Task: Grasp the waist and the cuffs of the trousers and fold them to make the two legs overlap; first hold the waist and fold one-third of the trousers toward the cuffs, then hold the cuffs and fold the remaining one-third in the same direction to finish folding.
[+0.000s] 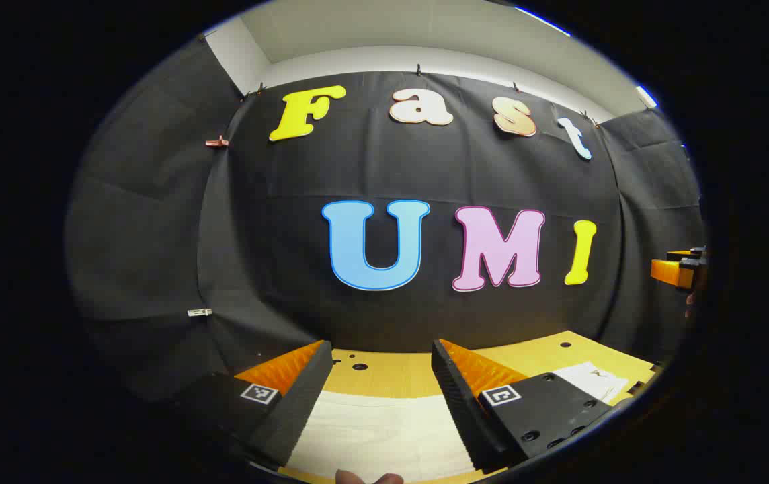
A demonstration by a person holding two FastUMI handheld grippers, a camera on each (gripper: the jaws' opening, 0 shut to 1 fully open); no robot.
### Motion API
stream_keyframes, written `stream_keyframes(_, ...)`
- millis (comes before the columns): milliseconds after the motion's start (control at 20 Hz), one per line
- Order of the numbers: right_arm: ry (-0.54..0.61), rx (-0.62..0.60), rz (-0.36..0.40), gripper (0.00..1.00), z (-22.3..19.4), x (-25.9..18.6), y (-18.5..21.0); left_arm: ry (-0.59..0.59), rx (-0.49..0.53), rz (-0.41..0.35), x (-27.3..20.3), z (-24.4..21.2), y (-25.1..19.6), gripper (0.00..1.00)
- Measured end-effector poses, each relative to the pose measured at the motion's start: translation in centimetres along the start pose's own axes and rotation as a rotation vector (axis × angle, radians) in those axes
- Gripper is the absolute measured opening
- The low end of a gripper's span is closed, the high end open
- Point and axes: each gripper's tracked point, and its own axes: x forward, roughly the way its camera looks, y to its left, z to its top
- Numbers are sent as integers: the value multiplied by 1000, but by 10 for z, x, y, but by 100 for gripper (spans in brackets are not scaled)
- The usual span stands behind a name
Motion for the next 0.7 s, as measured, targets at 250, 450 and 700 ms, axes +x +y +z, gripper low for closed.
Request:
stream_keyframes(250, -1, -14, 6, 97, 0, 0, 6, -2, 22, -11, -1, -2, 1, 94)
stream_keyframes(450, 0, -28, 16, 98, 0, 1, 13, -8, 20, -23, -2, -1, 1, 94)
stream_keyframes(700, 1, -32, 22, 98, 0, 1, 20, -3, 31, -22, 1, -3, 5, 94)
